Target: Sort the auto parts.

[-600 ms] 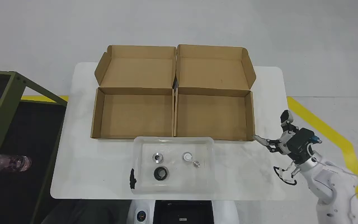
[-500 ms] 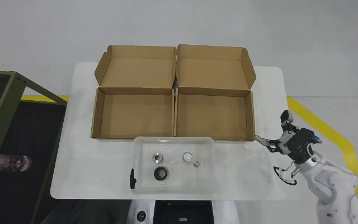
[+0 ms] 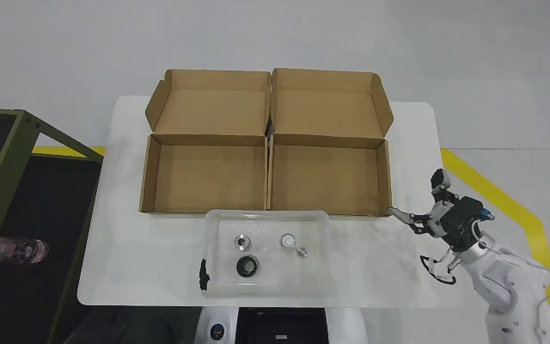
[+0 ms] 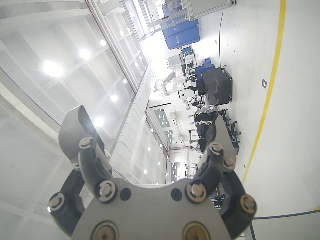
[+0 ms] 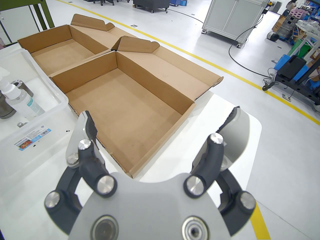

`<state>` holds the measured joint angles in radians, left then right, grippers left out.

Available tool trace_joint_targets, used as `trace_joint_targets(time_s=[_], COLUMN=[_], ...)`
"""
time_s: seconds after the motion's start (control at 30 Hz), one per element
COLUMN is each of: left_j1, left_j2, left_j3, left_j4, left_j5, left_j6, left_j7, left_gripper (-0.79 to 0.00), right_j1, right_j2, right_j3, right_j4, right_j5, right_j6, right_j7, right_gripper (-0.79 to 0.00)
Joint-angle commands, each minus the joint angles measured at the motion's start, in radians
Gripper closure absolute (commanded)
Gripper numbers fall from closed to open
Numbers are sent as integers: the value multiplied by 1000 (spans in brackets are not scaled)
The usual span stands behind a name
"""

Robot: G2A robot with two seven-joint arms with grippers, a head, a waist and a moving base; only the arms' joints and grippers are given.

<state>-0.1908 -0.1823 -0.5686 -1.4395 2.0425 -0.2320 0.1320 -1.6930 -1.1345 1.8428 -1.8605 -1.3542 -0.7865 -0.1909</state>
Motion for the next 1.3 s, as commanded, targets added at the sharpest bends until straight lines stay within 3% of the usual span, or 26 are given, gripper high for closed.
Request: trace_joint_targets(time_s=[0.0,0.17,0.63,1.27], left_j1=[0,0,0,0], left_j2=[0,0,0,0], left_j3=[0,0,0,0], left_j4=[0,0,0,0], left_j5=[0,0,0,0], left_j6=[0,0,0,0], left_j7=[0,0,0,0], left_gripper=[-785,-785,-785,-785], right_j1=[0,2,52,135], right_j2=[0,1,18,26], right_j3=[0,-20,-157,-460], right_j4=[0,5,-112,-287], right_j5=[0,24,153,80], right_j6=[0,-15,-175,-164], right_j7=[0,27,304,580], right_gripper=[-785,-785,-785,-785])
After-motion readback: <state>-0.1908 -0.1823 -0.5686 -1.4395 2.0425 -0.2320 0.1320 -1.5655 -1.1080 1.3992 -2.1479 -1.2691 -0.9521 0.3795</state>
